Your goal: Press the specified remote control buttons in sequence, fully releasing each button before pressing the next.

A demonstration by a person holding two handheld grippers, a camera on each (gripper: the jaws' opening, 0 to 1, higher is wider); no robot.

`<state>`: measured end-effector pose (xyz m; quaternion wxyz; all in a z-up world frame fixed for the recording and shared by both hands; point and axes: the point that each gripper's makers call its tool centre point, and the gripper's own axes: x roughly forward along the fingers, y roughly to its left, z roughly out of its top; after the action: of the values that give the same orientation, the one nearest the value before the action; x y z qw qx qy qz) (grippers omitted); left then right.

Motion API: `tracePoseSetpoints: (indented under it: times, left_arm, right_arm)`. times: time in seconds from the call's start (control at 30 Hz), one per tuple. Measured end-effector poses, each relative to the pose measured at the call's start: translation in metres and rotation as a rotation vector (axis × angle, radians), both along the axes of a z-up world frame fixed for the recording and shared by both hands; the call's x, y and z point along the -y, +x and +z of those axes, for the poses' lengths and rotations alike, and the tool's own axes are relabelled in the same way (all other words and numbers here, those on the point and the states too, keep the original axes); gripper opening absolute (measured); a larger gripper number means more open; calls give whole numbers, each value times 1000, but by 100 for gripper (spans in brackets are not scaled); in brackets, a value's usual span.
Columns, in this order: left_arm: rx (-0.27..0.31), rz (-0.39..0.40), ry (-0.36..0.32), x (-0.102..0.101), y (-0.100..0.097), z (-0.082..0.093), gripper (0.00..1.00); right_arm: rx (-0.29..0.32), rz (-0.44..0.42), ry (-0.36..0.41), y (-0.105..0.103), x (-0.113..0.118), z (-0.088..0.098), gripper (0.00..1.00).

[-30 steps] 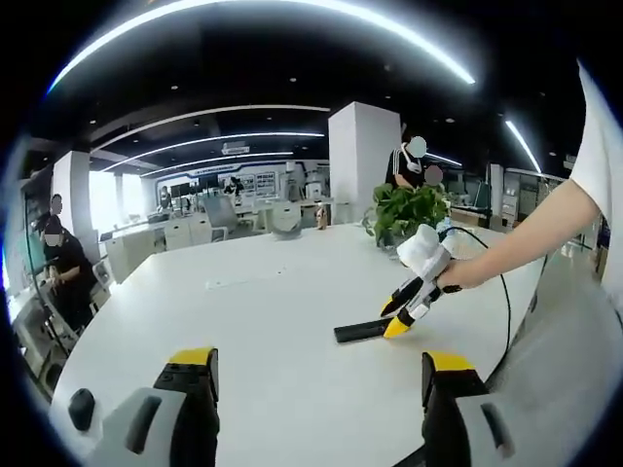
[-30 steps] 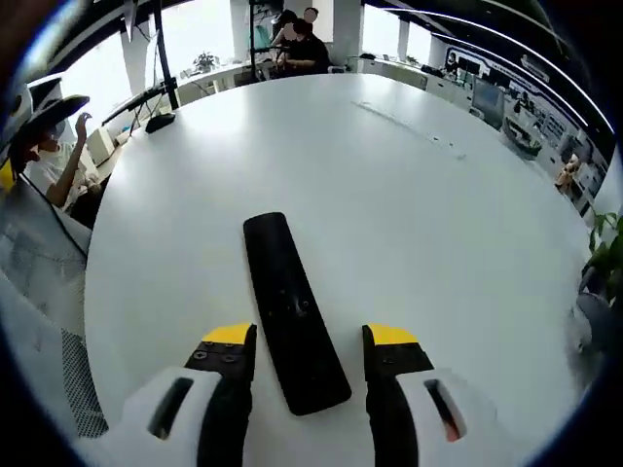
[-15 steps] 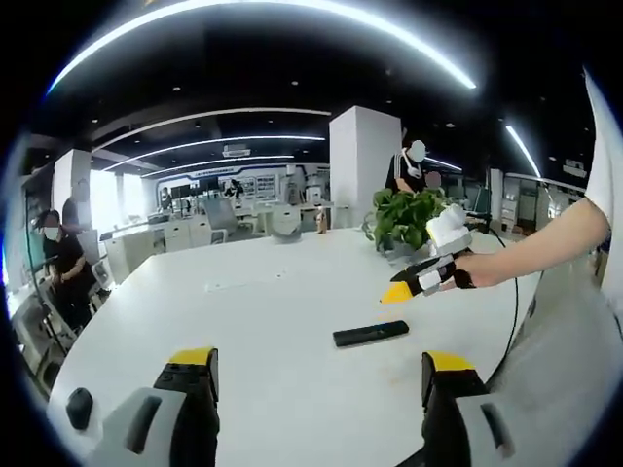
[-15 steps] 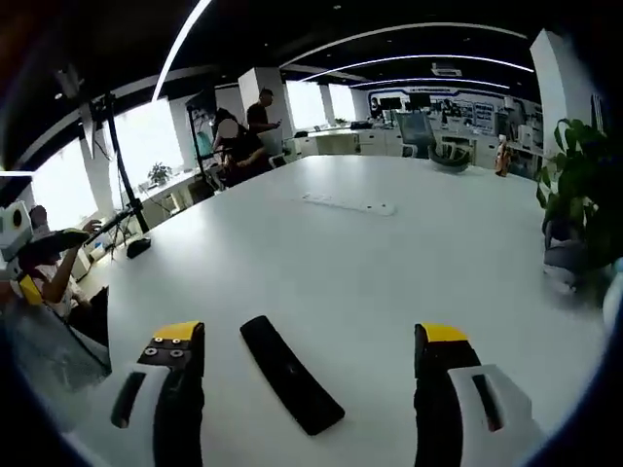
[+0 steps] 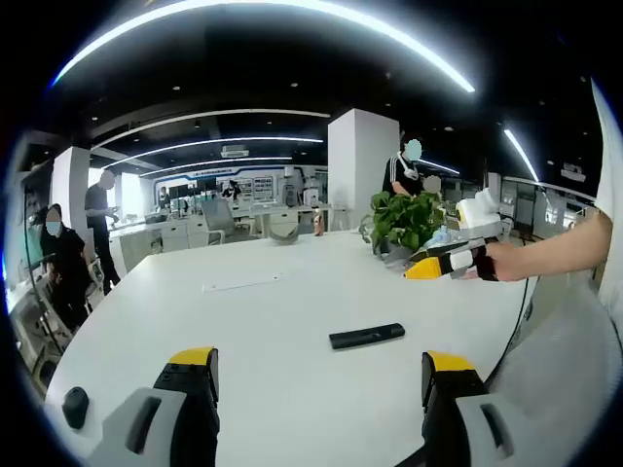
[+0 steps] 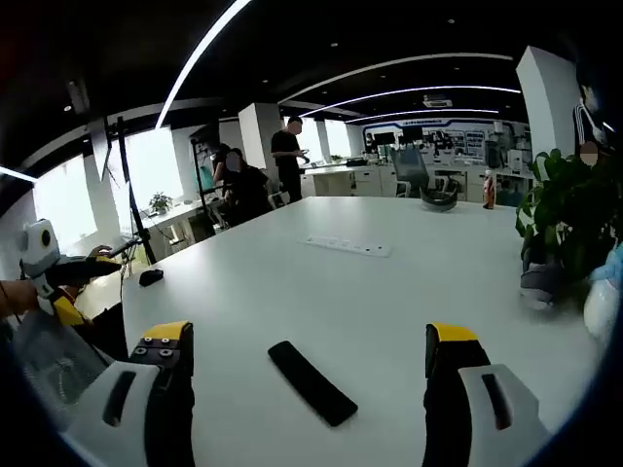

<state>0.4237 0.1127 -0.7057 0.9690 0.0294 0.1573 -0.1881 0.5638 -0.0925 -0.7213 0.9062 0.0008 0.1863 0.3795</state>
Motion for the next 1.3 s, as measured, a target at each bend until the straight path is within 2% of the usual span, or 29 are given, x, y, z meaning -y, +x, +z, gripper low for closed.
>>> tracePoseSetpoints:
  times: [0.23,0.47,0.6,0.93,1.03,1.17,1.3]
  left_arm:
    - [10,0,-4,0,0,2,90]
    - [16,0,-2,0,1,2,90]
    - [16,-2,-6,-1,1,2,90]
    - [16,-8,-6,0,1,1,90]
    - [17,-9,-7,0,1,1,90]
    - [17,-12,-4,-1,2,0,90]
    - [17,-11,-5,-2,2,-1,90]
  right_arm:
    - [52,22,-30,-29,9,21,100]
    - [71,-6,1,-47,22,40,100]
    - [62,-17,12,-59,28,41,100]
    - [102,-52,-35,-77,45,51,100]
    - [112,-53,-71,-84,49,49,100]
    - [87,-59,-55,-91,52,43,100]
    - [76,-71,-75,-96,58,38,99]
